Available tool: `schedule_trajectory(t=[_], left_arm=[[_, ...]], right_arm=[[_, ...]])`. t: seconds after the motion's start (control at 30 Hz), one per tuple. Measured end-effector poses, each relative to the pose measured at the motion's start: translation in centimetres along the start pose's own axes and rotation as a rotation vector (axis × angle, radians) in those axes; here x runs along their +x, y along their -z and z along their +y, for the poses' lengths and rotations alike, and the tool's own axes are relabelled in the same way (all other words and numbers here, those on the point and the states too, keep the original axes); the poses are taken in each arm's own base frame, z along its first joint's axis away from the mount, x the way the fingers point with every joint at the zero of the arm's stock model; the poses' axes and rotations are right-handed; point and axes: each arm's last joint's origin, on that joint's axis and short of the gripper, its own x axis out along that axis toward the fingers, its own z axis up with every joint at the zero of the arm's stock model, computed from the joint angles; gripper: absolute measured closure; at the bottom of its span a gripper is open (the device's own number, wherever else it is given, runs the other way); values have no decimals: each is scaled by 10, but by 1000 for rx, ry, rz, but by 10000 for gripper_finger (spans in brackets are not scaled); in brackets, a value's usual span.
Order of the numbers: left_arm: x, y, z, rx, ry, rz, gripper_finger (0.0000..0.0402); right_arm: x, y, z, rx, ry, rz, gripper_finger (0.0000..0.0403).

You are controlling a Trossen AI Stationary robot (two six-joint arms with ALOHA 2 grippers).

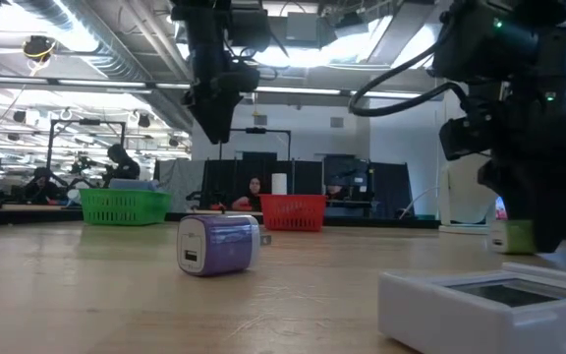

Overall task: Pick & Place Office items
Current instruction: Put the top green charger adapter into the green bin

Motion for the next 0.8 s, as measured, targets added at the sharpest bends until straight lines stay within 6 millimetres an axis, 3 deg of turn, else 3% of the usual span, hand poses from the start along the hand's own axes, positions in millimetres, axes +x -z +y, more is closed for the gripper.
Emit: schedule_trajectory(t=[0.33,0.57,0.7,0.8], left_arm=[[0,-5,-1,-13,11,-52,217],[0,-5,-1,-28,12,-54,217],[0,-5,-1,-29,12,-54,217],[0,-5,-1,-20,12,-54,217]], right_arm=[[1,-4,0,-36,-23,-36,283],[1,-8,-2,14,-49,-35,345],[1,-9,-3,17,-45,-41,354],[1,-9,-3,32,-45,-41,325]])
